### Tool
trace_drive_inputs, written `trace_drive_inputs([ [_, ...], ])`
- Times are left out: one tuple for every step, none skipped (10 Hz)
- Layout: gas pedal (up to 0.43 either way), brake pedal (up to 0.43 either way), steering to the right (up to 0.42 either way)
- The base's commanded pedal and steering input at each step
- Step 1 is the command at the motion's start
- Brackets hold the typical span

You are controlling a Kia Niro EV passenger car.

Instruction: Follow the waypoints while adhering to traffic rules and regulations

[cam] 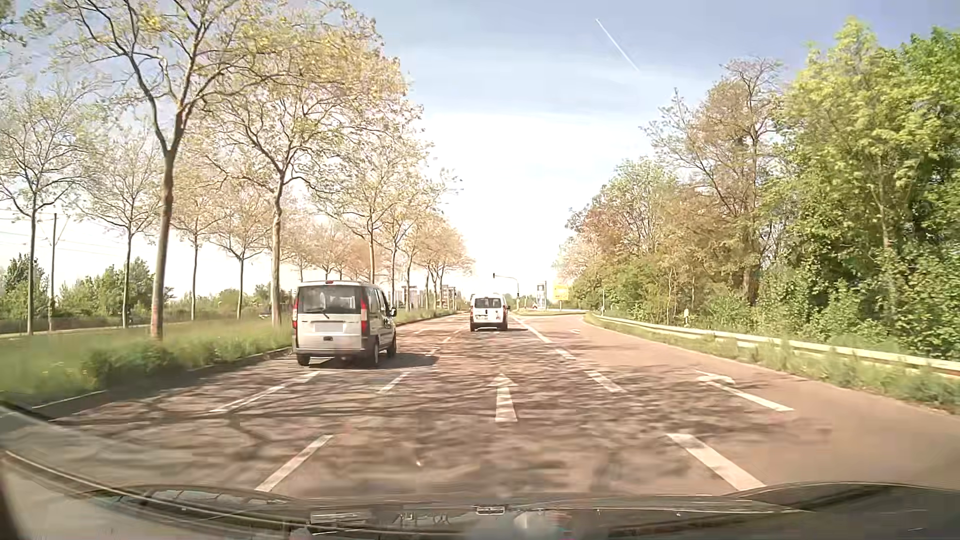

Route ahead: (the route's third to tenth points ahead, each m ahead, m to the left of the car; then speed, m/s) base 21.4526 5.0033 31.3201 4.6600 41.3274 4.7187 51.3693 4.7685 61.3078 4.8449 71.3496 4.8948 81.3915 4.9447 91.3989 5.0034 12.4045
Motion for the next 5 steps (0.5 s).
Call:
trace_drive_inputs([
  [0.087, 0.000, 0.000],
  [0.087, 0.000, 0.000],
  [0.087, 0.000, 0.000],
  [0.087, 0.000, 0.000],
  [0.087, 0.000, 0.000],
])
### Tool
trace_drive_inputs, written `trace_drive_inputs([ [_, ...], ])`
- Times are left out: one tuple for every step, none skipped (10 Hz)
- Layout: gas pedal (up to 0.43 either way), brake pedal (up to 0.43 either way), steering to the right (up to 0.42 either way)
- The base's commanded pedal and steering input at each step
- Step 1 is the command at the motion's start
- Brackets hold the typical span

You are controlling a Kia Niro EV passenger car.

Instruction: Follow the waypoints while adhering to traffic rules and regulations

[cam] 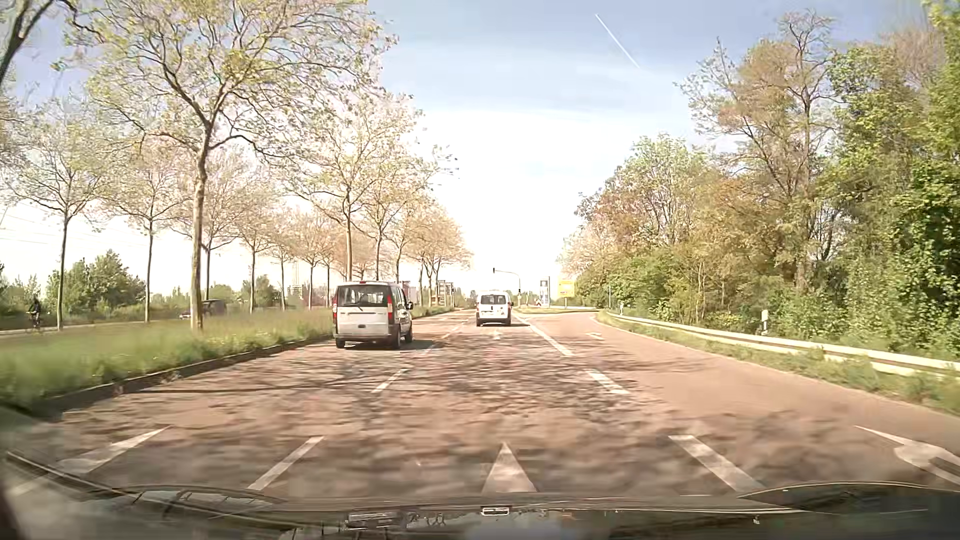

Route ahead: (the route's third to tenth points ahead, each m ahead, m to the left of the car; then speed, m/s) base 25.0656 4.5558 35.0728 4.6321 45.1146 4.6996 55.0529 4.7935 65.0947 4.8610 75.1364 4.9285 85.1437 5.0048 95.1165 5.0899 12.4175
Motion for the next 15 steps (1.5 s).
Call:
trace_drive_inputs([
  [0.087, 0.000, 0.000],
  [0.087, 0.000, 0.000],
  [0.087, 0.000, 0.000],
  [0.087, 0.000, 0.000],
  [0.087, 0.000, 0.000],
  [0.087, 0.000, 0.000],
  [0.087, 0.000, 0.000],
  [0.087, 0.000, -0.001],
  [0.087, 0.000, 0.000],
  [0.087, 0.000, -0.001],
  [0.087, 0.000, 0.000],
  [0.087, 0.000, 0.000],
  [0.087, 0.000, -0.001],
  [0.087, 0.000, 0.000],
  [0.087, 0.000, 0.000],
])
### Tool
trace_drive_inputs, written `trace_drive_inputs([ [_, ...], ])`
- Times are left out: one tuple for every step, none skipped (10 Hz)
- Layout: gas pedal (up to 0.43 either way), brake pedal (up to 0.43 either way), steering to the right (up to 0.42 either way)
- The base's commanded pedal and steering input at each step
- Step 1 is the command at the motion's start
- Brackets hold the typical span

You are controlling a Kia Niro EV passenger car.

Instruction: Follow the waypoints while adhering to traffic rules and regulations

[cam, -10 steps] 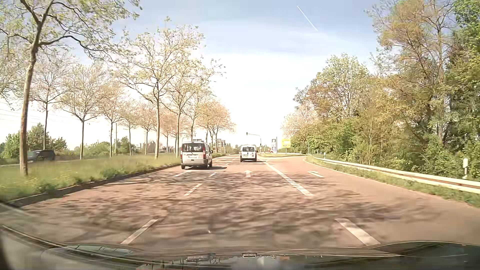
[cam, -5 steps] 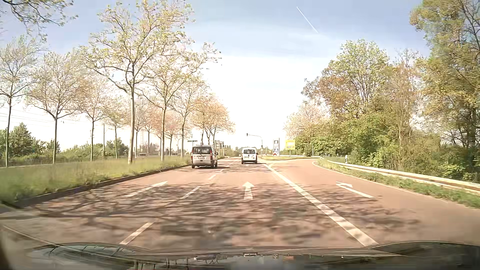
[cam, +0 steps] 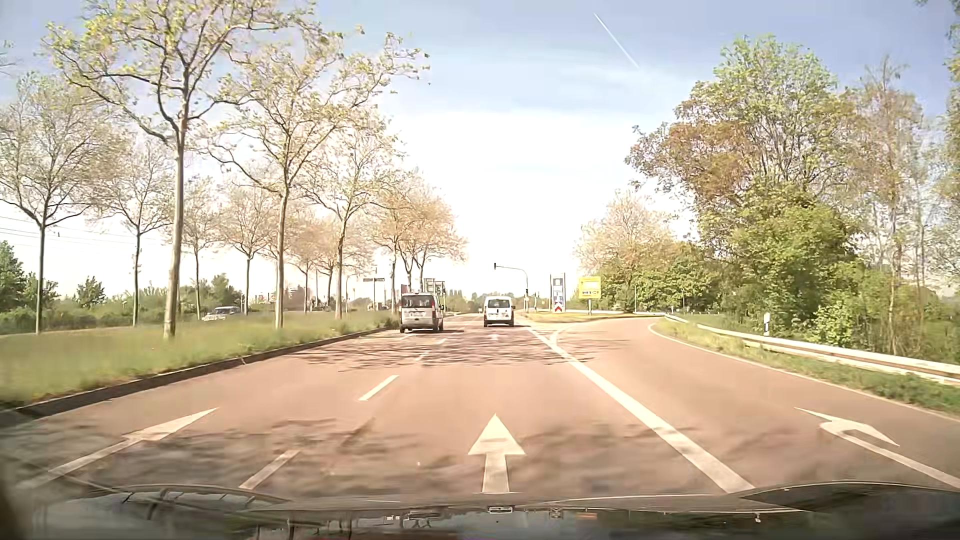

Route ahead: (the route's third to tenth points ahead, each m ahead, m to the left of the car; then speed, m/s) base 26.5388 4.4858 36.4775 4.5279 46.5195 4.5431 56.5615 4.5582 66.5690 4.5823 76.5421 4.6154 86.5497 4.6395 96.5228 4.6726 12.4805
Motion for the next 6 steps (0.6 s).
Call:
trace_drive_inputs([
  [0.087, 0.000, 0.000],
  [0.087, 0.000, 0.000],
  [0.087, 0.000, 0.000],
  [0.087, 0.000, 0.000],
  [0.087, 0.000, 0.000],
  [0.087, 0.000, 0.000],
])
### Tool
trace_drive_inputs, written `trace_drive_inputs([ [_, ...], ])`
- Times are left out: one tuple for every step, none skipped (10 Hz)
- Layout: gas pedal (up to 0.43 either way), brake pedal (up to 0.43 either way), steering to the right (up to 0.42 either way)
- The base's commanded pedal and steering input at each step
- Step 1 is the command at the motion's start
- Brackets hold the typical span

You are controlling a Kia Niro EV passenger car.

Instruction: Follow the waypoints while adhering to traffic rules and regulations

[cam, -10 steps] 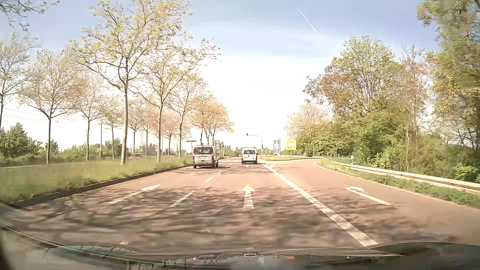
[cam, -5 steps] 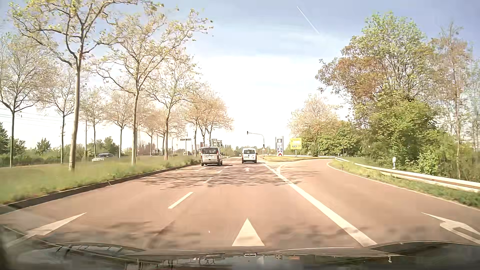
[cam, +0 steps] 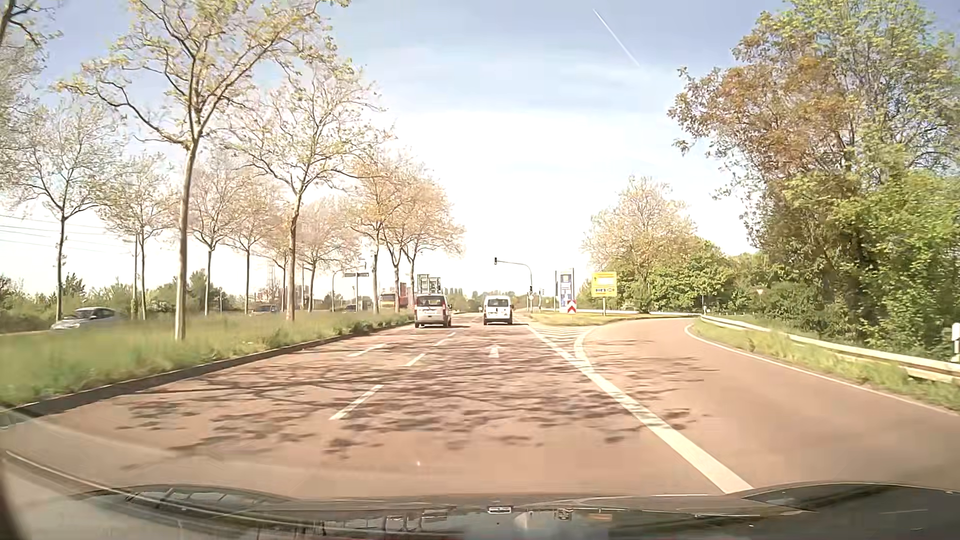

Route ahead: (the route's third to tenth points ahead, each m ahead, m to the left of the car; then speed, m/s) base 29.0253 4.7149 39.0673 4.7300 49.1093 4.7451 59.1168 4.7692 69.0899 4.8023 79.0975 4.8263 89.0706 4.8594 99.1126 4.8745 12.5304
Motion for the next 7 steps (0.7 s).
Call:
trace_drive_inputs([
  [0.087, 0.000, 0.000],
  [0.087, 0.000, 0.000],
  [0.087, 0.000, 0.000],
  [0.087, 0.000, 0.000],
  [0.087, 0.000, 0.000],
  [0.087, 0.000, -0.001],
  [0.087, 0.000, 0.000],
])
